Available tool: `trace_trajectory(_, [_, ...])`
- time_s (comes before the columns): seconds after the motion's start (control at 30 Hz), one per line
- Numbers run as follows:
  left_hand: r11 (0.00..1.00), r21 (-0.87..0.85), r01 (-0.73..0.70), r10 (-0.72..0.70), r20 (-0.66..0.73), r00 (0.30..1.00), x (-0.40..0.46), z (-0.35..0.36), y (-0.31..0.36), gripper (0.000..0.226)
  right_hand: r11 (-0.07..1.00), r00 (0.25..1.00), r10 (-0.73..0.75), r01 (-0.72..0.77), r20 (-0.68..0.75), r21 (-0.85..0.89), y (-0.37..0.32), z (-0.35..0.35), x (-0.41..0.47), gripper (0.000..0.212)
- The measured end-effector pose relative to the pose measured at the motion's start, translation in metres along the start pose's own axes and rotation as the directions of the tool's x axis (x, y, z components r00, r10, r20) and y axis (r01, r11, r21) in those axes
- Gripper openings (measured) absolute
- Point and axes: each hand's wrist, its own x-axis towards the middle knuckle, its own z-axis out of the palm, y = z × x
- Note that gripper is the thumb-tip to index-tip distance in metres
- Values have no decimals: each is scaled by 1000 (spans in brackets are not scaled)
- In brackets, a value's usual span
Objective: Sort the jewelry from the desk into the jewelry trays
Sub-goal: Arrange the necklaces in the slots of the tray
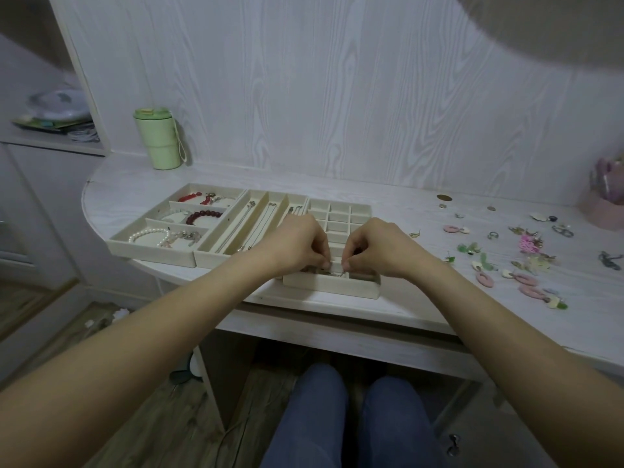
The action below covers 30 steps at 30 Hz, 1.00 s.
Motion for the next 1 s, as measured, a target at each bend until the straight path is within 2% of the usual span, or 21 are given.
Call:
trace_trajectory(0.3, [1000,-15,7,-6,68,998,1,-1,3,13,1000,1000,13,-13,-15,-10,-1,-2,1,14])
trace_trajectory(0.5, [1000,-2,-5,5,81,997,0,-5,2,16,1000,999,-18,18,-49,-15,-5,-3,2,6])
trace_trajectory(0.63, [1000,-19,12,-11,52,999,0,-4,0,20,998,1000,-24,25,9,-56,-10,0,4,7])
trace_trajectory(0.77, [1000,1,3,-3,16,1000,-1,-3,1,8,989,998,-21,29,55,-148,-15,3,8,14])
trace_trajectory(0.93, [998,64,-16,14,34,999,1,0,1,5,976,1000,-19,16,-10,-217,-19,4,11,14])
trace_trajectory(1.0, [996,91,-23,21,29,999,3,1,0,4,971,999,-36,37,8,-237,-20,5,11,17])
